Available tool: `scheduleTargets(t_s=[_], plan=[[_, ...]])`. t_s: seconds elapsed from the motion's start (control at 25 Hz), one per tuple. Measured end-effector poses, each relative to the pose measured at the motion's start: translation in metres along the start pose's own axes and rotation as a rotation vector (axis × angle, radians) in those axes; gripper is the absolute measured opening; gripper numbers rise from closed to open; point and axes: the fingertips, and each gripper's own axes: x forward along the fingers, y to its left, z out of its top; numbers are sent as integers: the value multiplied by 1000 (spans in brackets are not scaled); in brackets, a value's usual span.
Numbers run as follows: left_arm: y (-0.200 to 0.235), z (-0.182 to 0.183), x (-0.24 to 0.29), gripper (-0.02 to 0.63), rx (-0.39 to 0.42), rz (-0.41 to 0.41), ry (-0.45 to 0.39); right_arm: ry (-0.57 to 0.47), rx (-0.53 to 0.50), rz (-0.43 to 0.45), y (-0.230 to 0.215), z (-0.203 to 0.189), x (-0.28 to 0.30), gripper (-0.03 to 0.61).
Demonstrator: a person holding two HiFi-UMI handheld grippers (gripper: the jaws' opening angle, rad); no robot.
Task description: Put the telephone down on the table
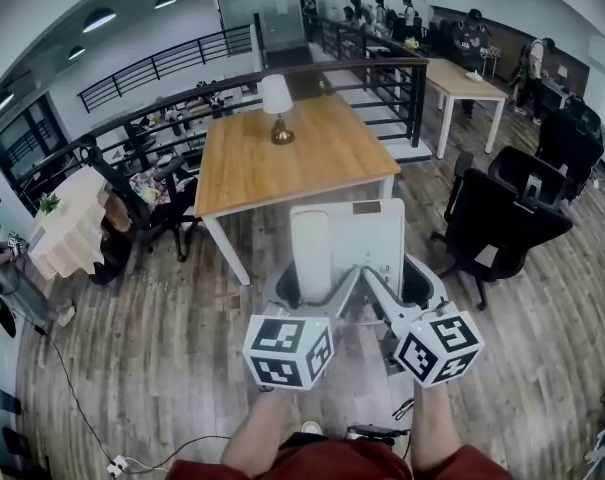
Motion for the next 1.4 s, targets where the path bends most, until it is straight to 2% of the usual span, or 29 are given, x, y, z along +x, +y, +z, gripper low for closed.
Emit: scheduleTargets(t_s=[0.48, 0.72, 1.04, 1.4], plan=[[-37, -6, 15, 399, 18, 55, -10, -5, 14, 55, -33, 5, -21, 273], [-39, -6, 23, 399, 18, 66, -8, -3, 17, 67, -42, 6, -18, 273], [-12, -12, 53, 399, 0, 56, -5, 15, 11, 54, -57, -4, 17, 273], [54, -8, 91, 399, -33, 56, 1, 45, 2, 50, -59, -15, 93, 273]])
